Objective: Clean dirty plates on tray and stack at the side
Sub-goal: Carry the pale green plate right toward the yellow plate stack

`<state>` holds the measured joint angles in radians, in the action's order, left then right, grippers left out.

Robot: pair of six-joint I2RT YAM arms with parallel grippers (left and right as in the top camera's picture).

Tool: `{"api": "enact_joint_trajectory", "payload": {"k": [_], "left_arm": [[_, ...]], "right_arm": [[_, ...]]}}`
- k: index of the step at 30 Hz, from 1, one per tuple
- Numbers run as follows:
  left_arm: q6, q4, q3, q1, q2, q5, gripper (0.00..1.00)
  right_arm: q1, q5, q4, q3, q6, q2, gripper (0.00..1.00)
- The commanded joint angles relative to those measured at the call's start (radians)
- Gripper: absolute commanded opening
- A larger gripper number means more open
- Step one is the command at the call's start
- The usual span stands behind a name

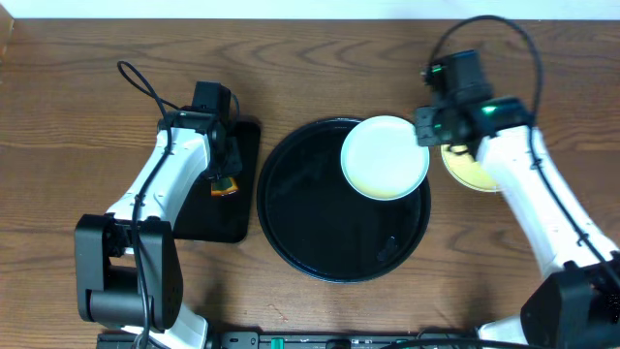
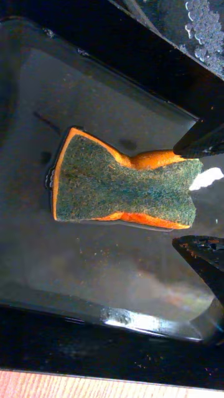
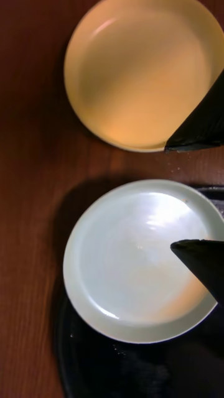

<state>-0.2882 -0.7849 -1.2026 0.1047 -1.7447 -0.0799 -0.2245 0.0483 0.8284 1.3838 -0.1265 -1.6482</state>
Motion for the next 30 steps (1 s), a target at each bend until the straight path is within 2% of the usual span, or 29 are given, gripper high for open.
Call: {"api": "enact_joint_trajectory", "payload": {"k": [1,8,17,21,23,26,30], "left_arm": [[-0.001,-0.002,0.008,-0.003,0.016,0.002,0.42],[-0.001,-0.002,0.008,-0.003,0.016,0.002,0.42],[-0.001,-0.002,0.008,-0.003,0.016,0.003,0.42],[-0.001,-0.002,0.008,-0.003,0.016,0.003,0.42],[-0.001,-0.003,0.008,-0.003,0.016,0.003,0.42],[-0.002,-0.002,0.008,-0.003,0.016,0.003,0.42],[-0.002,-0.002,0.008,-0.003,0.016,0.016,0.42]], "right_arm": [[0.095,-0.264,0.022,0.000,0.138,-0.043,0.46],[0.193,-0.386,0.028,0.000,0.247,-0.152,0.45],[0.199,-0.426,-0.011,0.000,0.307,-0.298,0.42],[0.198,-0.431,-0.036,0.000,0.307,-0.351,0.31],[0.198,-0.431,-0.045,0.000,0.307,-0.365,0.22],[0.198,-0.432,-0.057,0.000,0.307,-0.368,0.19],[0.198,-0.438,-0.058,0.000,0.307,-0.368,0.01]]}}
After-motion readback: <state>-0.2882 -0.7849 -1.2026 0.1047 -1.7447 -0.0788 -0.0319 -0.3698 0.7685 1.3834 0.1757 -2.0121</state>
